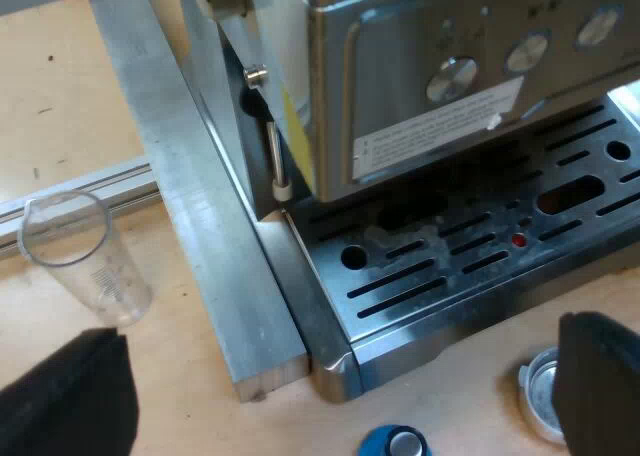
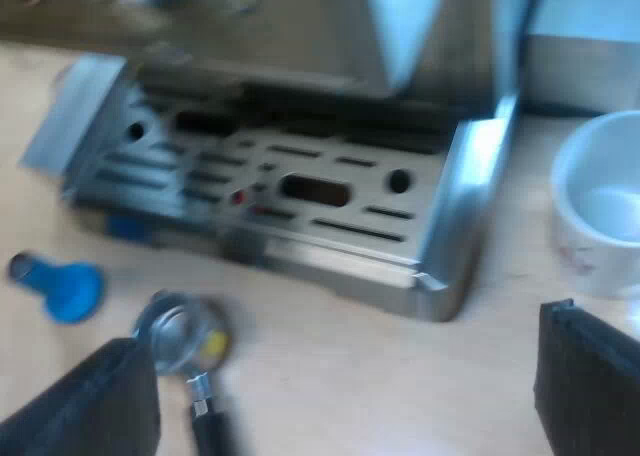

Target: Grind coffee beans and then tamp

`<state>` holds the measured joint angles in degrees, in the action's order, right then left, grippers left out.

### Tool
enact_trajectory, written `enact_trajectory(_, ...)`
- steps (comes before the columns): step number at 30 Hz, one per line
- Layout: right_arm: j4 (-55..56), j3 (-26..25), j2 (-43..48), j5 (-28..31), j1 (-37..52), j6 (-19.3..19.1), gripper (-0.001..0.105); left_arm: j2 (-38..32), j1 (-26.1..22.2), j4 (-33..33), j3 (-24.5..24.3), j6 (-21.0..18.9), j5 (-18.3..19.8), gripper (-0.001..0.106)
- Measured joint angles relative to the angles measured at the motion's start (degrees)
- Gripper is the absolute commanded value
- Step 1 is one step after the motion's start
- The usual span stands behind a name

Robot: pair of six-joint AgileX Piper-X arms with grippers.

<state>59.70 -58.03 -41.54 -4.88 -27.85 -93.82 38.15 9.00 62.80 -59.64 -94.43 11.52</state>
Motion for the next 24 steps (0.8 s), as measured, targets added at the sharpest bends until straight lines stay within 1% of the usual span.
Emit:
enact_trajectory(2, 1.0, 0.0, 0.0, -0.96, 5.72, -1.42, 0.077, 0.0, -0.33, 0.0, 0.0, -0.84, 0.53, 0.085)
enact_trajectory(3, 1.44, 0.0, 0.0, -1.17, 6.51, -1.95, 0.077, 0.0, -0.33, 0.0, 0.0, -0.89, 0.52, 0.085)
enact_trajectory(6, 3.58, 0.0, 0.0, -1.95, 12.6, -4.85, 0.077, 0.0, -0.33, 0.1, 0.0, -1.0, 0.52, 0.085)
enact_trajectory(8, 5.24, 0.0, 0.0, -3.54, 17.44, -7.39, 0.077, 0.0, -0.33, 0.14, 0.0, -1.0, 0.64, 0.085)
enact_trajectory(9, 5.36, 0.0, 0.0, -3.89, 18.22, -7.55, 0.077, 0.0, -0.33, 0.28, 0.0, -1.0, 0.64, 0.085)
enact_trajectory(11, 7.02, 0.0, 0.0, -6.02, 22.66, -10.21, 0.077, 0.0, -0.33, 1.54, 0.0, -1.09, 0.64, 0.085)
enact_trajectory(12, 7.17, 0.0, 0.0, -6.51, 23.71, -10.65, 0.077, -0.14, -0.33, 1.7, 0.0, -1.09, 0.41, 0.085)
enact_trajectory(14, 7.95, 0.0, 0.67, -8.37, 27.22, -12.29, 0.077, -1.2, -0.33, 2.25, 0.0, -1.09, -1.44, 0.085)
enact_trajectory(15, 8.07, 0.0, 1.0, -8.61, 27.94, -12.6, 0.077, -1.58, -0.33, 2.36, 0.0, -1.09, -1.97, 0.085)
enact_trajectory(17, 8.3, 0.0, 2.71, -8.89, 29.81, -14.55, 0.077, -3.7, -0.33, 2.48, 0.0, -1.09, -4.19, 0.085)
enact_trajectory(18, 8.3, 0.0, 3.25, -9.01, 30.15, -14.74, 0.077, -4.43, -0.33, 2.48, 0.0, -1.09, -4.59, 0.085)
enact_trajectory(20, 8.3, 0.0, 5.36, -9.02, 30.63, -15.01, 0.077, -6.8, -0.33, 2.48, 0.0, -1.09, -4.91, 0.085)
enact_trajectory(24, 8.52, 0.0, 8.31, -9.02, 30.6, -15.15, 0.077, -8.33, -0.33, 2.61, 0.0, -1.09, -4.97, 0.085)
